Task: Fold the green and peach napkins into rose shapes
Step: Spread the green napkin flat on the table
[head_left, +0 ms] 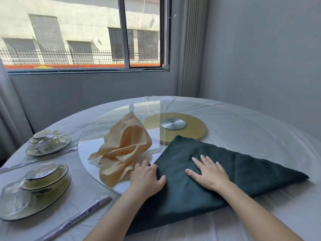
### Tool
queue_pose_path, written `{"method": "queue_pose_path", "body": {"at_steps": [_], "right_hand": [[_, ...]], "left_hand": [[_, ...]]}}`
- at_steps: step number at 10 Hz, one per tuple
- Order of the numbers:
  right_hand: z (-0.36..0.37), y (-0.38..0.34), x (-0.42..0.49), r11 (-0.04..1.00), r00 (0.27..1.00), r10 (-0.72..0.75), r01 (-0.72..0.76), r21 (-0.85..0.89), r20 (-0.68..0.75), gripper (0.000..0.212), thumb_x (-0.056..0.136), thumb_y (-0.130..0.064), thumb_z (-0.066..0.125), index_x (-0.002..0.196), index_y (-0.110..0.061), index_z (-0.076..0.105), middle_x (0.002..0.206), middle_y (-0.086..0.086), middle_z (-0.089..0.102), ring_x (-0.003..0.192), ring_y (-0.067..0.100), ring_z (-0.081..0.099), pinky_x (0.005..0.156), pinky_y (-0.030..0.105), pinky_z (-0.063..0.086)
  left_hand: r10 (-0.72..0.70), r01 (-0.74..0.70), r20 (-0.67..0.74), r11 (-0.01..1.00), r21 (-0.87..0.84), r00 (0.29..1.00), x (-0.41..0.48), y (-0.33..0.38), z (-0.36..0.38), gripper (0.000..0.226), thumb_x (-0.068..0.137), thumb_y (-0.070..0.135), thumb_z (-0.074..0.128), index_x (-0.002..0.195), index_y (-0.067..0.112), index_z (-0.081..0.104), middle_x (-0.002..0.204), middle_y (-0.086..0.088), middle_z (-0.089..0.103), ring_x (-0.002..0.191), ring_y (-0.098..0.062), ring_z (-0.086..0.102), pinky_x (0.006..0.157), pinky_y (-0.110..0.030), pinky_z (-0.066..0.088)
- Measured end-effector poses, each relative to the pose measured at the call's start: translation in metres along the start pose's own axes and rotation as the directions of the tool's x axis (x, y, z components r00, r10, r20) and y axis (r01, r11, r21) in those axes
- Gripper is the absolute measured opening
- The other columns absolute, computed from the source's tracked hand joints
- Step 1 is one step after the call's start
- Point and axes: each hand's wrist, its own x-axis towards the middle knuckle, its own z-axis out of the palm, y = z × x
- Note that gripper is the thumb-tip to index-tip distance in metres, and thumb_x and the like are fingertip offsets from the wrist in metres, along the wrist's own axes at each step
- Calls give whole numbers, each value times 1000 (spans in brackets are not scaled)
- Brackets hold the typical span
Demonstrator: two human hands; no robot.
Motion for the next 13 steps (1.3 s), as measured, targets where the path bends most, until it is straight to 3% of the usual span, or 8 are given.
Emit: {"method": "queue_pose_path", "body": {"at_steps": [3,5,8,11,12,13], "right_hand": [[0,-1,10,1000,1000,-3,3,-11,6,78,81,-79,14,147,-40,5,158,-4,-1,145,12,-5,117,38,0],[0,1,12,1000,1000,-10,10,-20,11,78,80,-79,13,147,-40,5,158,-4,-2,145,12,-5,117,39,0],[0,-1,13,1000,1000,-5,5,-19,7,78,80,-79,14,147,-40,4,158,-4,-3,145,12,-6,117,38,0],[2,-1,14,1000,1000,-6,6,-12,-14,78,81,-79,14,148,-39,5,158,-3,-2,145,13,-5,117,39,0],[1,0,13,999,999,-28,29,45,-28,80,81,-78,15,148,-37,2,158,-3,0,145,11,-3,117,38,1],[-11,7,4,912,993,-88,113,394,-82,79,84,-71,24,149,-30,8,158,-4,8,144,7,2,118,36,3]], "left_hand": [[5,-1,-97,999,36,995,-1,0,8,46,90,54,34,123,26,50,145,0,30,127,-22,30,84,-34,42],[37,-25,-73,988,151,997,0,2,7,46,92,49,28,121,22,50,139,0,40,124,-23,34,90,-36,35],[186,-189,37,977,97,982,-19,29,4,64,94,57,25,141,14,31,150,-2,29,137,-20,25,108,-34,25],[150,-159,86,981,108,985,-20,26,7,66,94,58,23,147,18,22,157,1,16,143,-19,13,112,-36,18],[104,-116,144,991,73,984,-20,25,12,68,94,59,20,150,21,12,159,1,4,146,-21,2,117,-42,6],[88,-98,180,994,47,980,-19,22,15,68,94,59,19,150,22,7,159,-1,-2,146,-22,-6,116,-49,-2]]}}
